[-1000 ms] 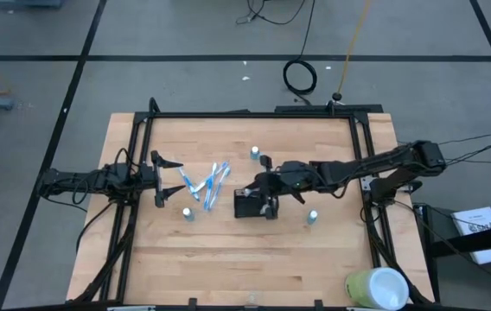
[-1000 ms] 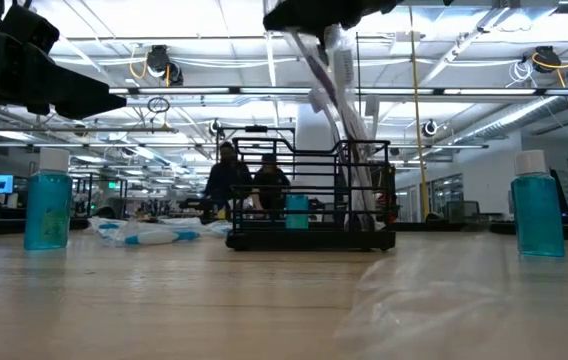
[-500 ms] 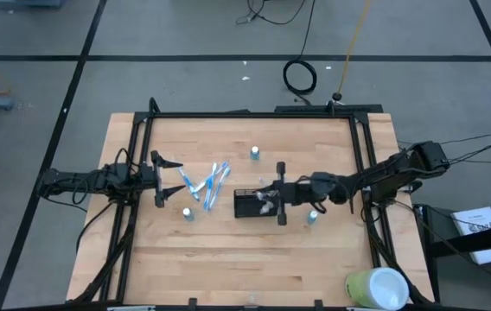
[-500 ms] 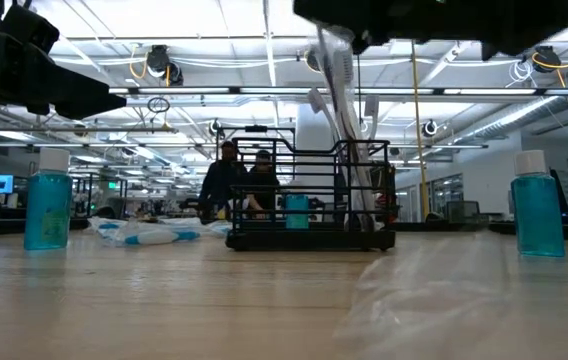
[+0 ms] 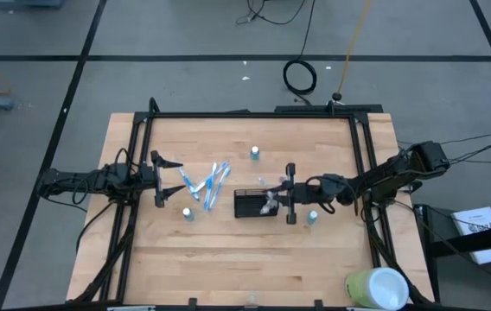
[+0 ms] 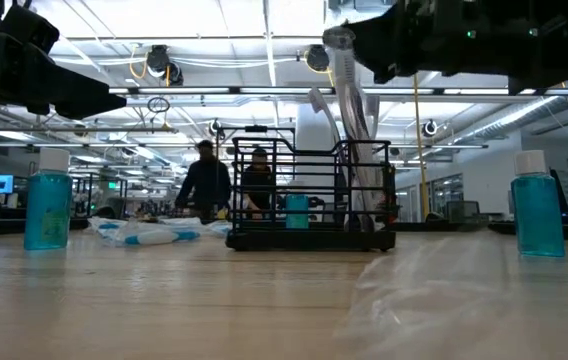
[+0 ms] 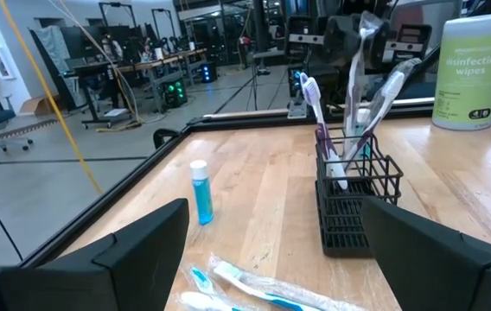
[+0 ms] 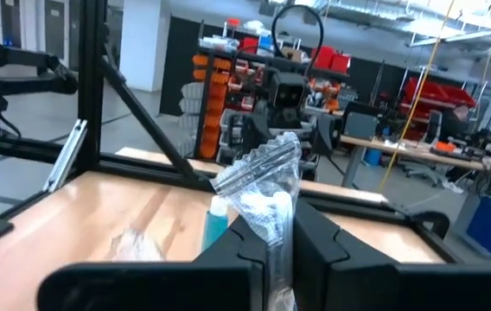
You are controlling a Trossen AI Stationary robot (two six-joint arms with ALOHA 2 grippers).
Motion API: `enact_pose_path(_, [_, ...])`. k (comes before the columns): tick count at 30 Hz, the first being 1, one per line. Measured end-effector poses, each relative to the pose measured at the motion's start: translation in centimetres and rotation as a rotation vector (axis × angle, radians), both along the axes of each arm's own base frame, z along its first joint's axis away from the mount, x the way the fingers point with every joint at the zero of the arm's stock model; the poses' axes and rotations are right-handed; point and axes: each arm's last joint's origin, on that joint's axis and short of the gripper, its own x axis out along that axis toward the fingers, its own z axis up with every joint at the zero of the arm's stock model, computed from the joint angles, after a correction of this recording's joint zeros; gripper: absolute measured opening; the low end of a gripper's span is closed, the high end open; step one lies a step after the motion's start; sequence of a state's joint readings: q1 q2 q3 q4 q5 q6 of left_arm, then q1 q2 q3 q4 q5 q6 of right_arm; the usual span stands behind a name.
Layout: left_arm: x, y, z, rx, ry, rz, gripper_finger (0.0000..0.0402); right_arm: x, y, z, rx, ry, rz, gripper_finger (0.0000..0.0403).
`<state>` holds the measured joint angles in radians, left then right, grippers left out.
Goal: Pick & Place toothbrushing station
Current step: Put the purple toothbrush into the right section of the wire organizer
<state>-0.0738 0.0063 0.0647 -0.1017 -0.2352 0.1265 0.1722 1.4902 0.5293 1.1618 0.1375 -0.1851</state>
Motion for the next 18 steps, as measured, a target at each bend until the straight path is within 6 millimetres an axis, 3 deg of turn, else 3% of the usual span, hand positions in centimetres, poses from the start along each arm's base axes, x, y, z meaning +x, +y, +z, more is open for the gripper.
enact_pose_path(9, [0.0,0.0,0.0,0.000,0.000,0.000,0.0351,-0.2,0.0,0.1,0.145,-0.017,0.021,0.0012])
enact_pose_path(18, [0.0,0.0,0.0,0.000,0.000,0.000,0.0351,0.4,0.0,-1.4,0.138,0.042,-0.010,0.0012])
